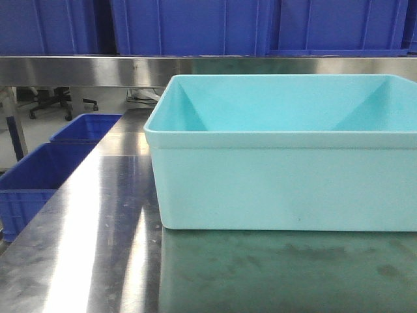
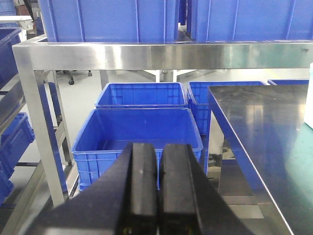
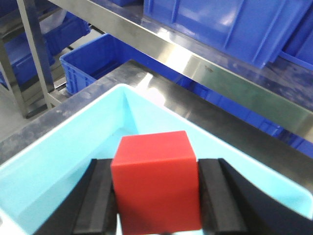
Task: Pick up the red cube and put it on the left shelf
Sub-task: 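Lift the red cube up out of the light-blue bin with the right gripper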
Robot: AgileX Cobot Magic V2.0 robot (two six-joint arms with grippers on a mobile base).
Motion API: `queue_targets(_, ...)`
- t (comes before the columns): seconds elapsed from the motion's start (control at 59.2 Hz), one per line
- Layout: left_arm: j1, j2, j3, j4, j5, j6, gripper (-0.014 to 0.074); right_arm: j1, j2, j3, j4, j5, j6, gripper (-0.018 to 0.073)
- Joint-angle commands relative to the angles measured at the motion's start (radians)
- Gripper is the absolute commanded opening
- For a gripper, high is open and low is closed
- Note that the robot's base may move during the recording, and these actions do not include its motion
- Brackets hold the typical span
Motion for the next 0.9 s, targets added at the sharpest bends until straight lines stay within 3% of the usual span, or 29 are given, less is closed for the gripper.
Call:
queue_targets(0.0,-0.006,-0.016,0.023,-0.003,-0.088,-0.001,0.0102,-0.004,-0.086,0.054,0.019,-0.123,-0.009,0.0055)
queue_targets(0.338,-0.006,-0.016,0.023,-0.003,-0.088,-0.001,0.0102,-0.004,-0.272,0.258,0.021,-0.187,-0.009,0.0055)
queue_targets(0.879,-0.006,-0.016,0.023,-0.003,-0.088,-0.001,0.0102,-0.004,-0.283,0.273,0.021,-0.140,-0.009,0.0055)
